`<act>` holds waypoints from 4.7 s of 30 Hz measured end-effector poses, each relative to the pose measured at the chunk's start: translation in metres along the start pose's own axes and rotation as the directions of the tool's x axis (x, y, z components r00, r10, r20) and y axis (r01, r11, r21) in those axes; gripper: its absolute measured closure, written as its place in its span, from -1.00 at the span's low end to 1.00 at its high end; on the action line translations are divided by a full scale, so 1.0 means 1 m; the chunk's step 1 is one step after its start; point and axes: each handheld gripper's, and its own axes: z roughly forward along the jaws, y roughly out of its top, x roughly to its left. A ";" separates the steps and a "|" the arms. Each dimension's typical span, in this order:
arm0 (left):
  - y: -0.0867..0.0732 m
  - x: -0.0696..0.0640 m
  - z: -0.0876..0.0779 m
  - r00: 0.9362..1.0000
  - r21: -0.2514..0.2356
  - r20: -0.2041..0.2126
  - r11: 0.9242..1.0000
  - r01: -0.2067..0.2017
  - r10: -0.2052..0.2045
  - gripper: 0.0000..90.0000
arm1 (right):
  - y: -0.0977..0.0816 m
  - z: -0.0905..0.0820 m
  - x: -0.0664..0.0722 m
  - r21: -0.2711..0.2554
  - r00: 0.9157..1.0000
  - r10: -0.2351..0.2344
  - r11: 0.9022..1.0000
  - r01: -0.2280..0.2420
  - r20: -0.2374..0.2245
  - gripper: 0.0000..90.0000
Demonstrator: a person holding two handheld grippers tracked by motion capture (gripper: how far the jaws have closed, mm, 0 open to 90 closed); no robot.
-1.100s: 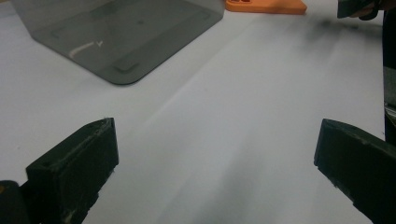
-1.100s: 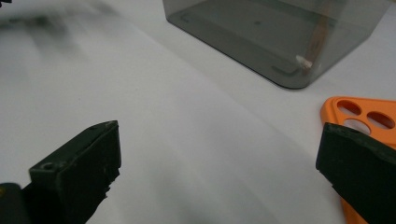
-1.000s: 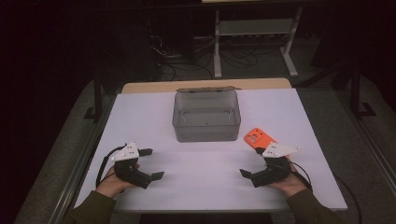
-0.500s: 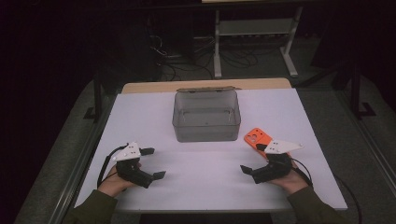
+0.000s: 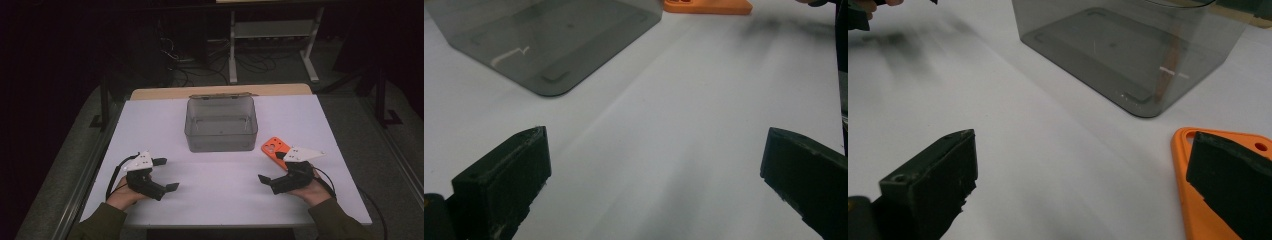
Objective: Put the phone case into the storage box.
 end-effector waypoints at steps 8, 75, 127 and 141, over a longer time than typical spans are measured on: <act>-0.001 -0.001 -0.001 1.000 -0.001 0.000 1.000 -0.004 0.004 -1.00 | 0.003 -0.001 -0.004 0.002 1.000 0.000 1.000 0.000 0.010 -1.00; 0.001 -0.001 -0.002 1.000 -0.018 -0.011 1.000 0.000 0.000 -1.00 | 0.041 -0.011 -0.048 -0.035 0.995 0.015 0.999 -0.012 0.098 -1.00; 0.002 -0.001 -0.004 1.000 -0.016 -0.022 1.000 -0.012 0.011 -1.00 | 0.012 -0.041 -0.096 0.015 0.961 0.093 0.995 -0.100 0.262 -1.00; 0.002 -0.002 -0.004 1.000 -0.013 -0.023 1.000 -0.016 0.016 -1.00 | 0.015 -0.036 -0.092 0.066 0.966 0.072 0.994 -0.091 0.248 -1.00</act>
